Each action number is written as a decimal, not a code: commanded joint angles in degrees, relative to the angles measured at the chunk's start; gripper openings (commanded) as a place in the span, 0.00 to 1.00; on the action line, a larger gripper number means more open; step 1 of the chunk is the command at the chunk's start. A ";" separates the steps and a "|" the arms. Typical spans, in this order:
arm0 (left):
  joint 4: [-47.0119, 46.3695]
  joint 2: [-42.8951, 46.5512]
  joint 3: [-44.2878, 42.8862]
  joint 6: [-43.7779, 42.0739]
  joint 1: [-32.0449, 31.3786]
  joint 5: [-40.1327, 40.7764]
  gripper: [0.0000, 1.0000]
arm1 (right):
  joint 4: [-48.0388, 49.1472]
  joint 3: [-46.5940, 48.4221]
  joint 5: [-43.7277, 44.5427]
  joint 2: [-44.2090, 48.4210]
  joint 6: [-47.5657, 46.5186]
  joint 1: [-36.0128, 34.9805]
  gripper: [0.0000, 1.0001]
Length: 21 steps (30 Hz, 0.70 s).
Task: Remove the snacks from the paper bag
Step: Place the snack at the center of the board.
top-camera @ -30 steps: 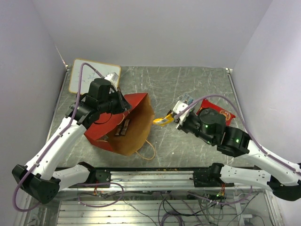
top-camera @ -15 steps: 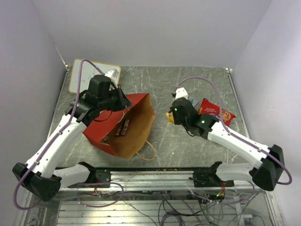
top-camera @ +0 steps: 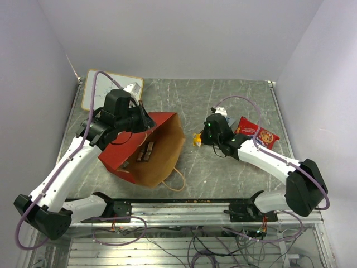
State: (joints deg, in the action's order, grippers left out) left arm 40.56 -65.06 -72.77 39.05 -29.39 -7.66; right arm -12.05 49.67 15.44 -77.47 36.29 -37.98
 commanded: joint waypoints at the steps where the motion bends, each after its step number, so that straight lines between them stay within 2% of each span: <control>1: 0.84 1.75 -1.30 -0.47 0.21 1.22 0.07 | 2.49 -2.26 -4.17 0.94 2.44 2.14 0.00; 12: -0.12 0.15 -1.55 -0.13 0.25 -1.04 0.07 | -6.27 -5.41 -4.64 0.30 -0.54 9.34 0.00; 15: 0.71 0.05 -1.85 -0.33 0.21 -1.83 0.07 | -6.24 -6.52 -5.14 0.61 -2.09 12.60 0.00; 21: 3.87 -0.34 -2.69 -3.10 0.21 -3.90 0.07 | -6.09 -6.91 -5.72 -2.19 -5.32 13.84 0.00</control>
State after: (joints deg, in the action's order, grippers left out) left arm 41.41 -64.90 -72.86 38.48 -29.39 -9.61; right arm -17.54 43.29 10.17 -78.24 33.91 -24.69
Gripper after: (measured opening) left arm 0.076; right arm 0.006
